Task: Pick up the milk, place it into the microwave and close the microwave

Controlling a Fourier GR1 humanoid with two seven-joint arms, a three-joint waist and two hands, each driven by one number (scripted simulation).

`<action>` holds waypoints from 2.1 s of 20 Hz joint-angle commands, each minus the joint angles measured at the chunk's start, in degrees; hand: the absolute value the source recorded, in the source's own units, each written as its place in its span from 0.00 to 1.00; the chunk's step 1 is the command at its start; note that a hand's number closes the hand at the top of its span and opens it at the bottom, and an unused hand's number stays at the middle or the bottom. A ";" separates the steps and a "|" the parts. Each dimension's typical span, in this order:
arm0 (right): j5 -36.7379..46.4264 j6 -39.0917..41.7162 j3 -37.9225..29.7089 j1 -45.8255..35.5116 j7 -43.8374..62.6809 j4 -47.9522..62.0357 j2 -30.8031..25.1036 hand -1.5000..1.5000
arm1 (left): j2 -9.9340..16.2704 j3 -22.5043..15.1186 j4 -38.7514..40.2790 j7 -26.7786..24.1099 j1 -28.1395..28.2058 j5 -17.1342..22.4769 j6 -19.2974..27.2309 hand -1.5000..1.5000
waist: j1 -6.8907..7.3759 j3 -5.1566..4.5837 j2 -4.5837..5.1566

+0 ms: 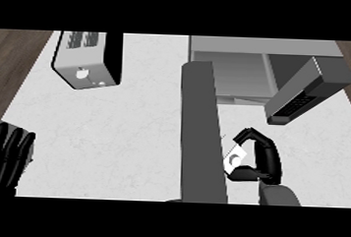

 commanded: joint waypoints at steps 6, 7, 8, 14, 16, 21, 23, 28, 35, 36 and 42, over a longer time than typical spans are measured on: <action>5.92 -13.19 -4.50 -19.66 10.79 13.60 0.38 1.00 | 0.02 1.24 0.24 -0.48 0.56 0.95 -1.42 0.00 | 0.91 0.05 0.26; 5.80 -12.68 -5.04 -22.41 14.99 13.74 -0.92 1.00 | -0.07 0.37 -1.11 0.02 2.00 0.20 -1.58 0.00 | 0.98 0.05 0.21; 6.25 -13.14 -4.65 -21.51 14.56 13.04 -0.58 1.00 | -0.50 0.88 1.78 -0.53 -0.18 -0.75 -0.96 0.00 | 0.39 0.03 0.14; 7.67 -17.73 -10.67 -36.23 11.31 32.70 -4.36 1.00 | 0.54 2.08 3.82 -1.33 -1.57 1.59 -3.04 0.00 | 2.35 0.12 0.93; 7.88 -18.83 -11.80 -38.57 11.15 37.02 -5.46 1.00 | 2.29 4.51 3.87 -1.12 -1.31 3.94 -4.67 0.00 | 2.68 0.12 1.04; 8.87 -23.87 -13.96 -42.47 11.00 43.06 -9.79 1.00 | 0.70 1.18 3.75 -1.61 -2.70 0.67 -3.78 0.00 | 3.58 0.20 1.70; 7.95 -26.94 -15.76 -44.43 11.99 44.01 -10.66 1.00 | 1.03 2.33 4.24 -2.04 -1.18 1.96 -4.54 0.00 | 4.15 0.19 1.73; 11.34 -35.66 -14.64 -45.94 8.52 45.64 -13.51 1.00 | 1.39 3.03 5.57 -1.91 -3.50 0.07 -3.51 0.00 | 4.33 0.22 2.14; 17.39 -32.29 -9.15 -51.06 12.84 53.28 -12.55 0.00 | 1.50 1.36 6.17 -1.55 -4.42 -1.99 -3.73 0.00 | 5.61 0.24 2.47; 18.15 -33.36 -8.49 -52.39 14.89 54.38 -11.21 0.00 | 1.91 1.80 6.67 -2.41 -4.89 -2.43 -3.98 0.00 | 5.96 0.21 2.51; 17.63 -30.05 -9.12 -53.35 14.27 54.68 -9.85 0.00 | 1.65 1.78 7.03 -3.14 -4.31 -2.61 -4.21 0.00 | 5.21 0.18 2.20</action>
